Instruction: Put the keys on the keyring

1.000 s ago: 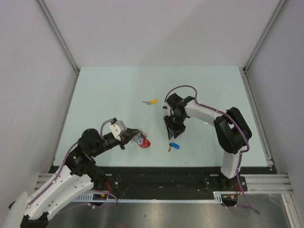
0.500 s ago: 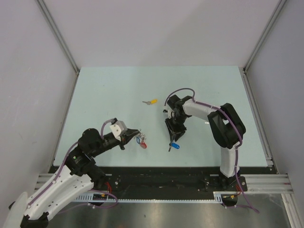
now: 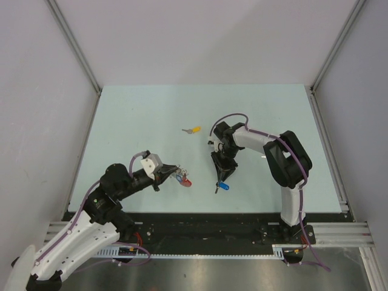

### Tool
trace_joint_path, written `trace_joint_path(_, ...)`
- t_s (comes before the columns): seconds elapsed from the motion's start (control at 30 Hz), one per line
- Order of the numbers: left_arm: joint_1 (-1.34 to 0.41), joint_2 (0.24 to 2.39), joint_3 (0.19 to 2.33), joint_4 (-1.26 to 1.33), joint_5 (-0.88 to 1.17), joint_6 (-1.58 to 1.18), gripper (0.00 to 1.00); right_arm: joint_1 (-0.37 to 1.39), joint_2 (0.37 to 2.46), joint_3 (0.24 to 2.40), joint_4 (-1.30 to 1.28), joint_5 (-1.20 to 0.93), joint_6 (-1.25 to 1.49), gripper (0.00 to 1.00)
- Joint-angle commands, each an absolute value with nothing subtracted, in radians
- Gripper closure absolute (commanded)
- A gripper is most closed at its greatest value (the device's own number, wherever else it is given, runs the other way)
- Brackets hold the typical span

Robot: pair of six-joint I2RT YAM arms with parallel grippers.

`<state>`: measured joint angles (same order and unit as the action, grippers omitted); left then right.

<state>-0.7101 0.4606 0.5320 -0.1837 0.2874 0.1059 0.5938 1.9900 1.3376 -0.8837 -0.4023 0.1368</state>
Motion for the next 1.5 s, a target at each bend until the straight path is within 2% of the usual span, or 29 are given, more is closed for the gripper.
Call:
trace_joint_path(0.0, -0.703, 0.465, 0.583, -0.156, 0.29, 0.12, 0.99, 0.592, 2.014, 1.371, -0.885, -0.428, 0.117, 0.74)
trace_joint_path(0.6, -0.701, 0.477, 0.586, -0.164, 0.29, 0.118, 1.0, 0.603, 2.022, 1.371, -0.879, -0.434, 0.106, 0.84)
trace_joint_path(0.77, -0.701, 0.482, 0.589, -0.166, 0.29, 0.117, 1.0, 0.606, 1.999, 1.371, -0.873, -0.423, 0.106, 0.99)
trace_joint_path(0.9, -0.7, 0.485, 0.591, -0.161, 0.295, 0.112, 1.0, 0.615, 1.956, 1.371, -0.865, -0.396, 0.104, 1.0)
trace_joint_path(1.2, -0.699, 0.495, 0.574, -0.071, 0.34, 0.063, 1.0, 0.753, 1.691, 1.367, -0.778, -0.18, -0.029, 1.0)
trace_joint_path(1.47, -0.699, 0.505, 0.589, -0.009, 0.373, 0.106, 1.0, 0.92, 1.348, 1.22, -0.513, 0.003, -0.195, 1.0)
